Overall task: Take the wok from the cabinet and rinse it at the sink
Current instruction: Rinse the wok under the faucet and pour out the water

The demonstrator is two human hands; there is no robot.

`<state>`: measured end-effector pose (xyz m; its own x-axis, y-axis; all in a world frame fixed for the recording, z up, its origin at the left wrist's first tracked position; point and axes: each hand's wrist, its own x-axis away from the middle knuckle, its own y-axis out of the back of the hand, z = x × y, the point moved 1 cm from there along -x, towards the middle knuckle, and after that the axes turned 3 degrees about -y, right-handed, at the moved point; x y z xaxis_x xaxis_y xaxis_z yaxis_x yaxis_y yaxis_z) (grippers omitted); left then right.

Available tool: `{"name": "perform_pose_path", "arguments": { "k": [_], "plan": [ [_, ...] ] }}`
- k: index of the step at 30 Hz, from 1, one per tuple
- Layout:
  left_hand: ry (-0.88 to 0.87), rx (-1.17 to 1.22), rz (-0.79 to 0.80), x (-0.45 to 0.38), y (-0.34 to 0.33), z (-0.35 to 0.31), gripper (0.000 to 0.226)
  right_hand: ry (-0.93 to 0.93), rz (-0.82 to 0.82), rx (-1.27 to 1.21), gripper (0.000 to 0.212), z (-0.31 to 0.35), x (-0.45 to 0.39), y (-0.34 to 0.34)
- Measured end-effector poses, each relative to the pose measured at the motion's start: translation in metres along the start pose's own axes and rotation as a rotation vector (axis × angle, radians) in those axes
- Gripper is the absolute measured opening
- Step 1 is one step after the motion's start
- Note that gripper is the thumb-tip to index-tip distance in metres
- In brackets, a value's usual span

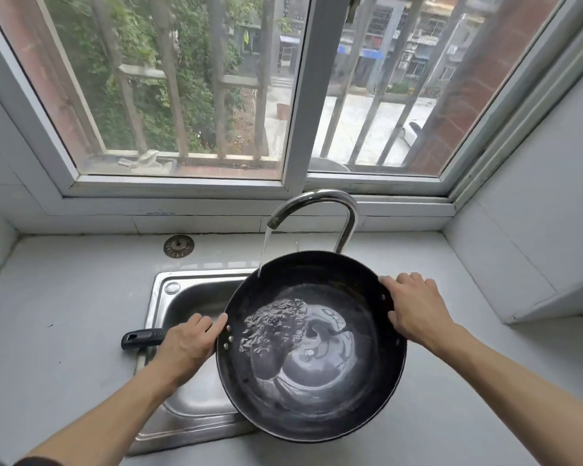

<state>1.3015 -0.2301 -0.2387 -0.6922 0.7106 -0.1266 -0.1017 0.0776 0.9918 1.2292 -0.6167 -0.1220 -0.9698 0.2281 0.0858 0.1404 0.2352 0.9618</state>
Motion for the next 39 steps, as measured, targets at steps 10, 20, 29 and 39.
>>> {"name": "perform_pose_path", "arguments": {
  "k": [10,20,29,39],
  "plan": [
    [-0.007,0.013,-0.009,-0.02,-0.001,-0.001,0.06,-0.061,-0.014,-0.005,0.05,-0.015,0.013,0.006],
    [0.013,-0.003,-0.059,-0.023,0.0,0.017,0.063,-0.106,-0.03,-0.045,0.053,0.001,0.02,0.011],
    [0.001,-0.008,-0.157,-0.041,0.002,0.042,0.064,-0.152,-0.13,-0.1,0.055,0.012,0.026,0.019],
    [-0.048,0.063,-0.161,-0.053,-0.018,0.029,0.064,-0.196,-0.191,-0.099,0.056,0.002,0.049,0.032]
  ]
}}
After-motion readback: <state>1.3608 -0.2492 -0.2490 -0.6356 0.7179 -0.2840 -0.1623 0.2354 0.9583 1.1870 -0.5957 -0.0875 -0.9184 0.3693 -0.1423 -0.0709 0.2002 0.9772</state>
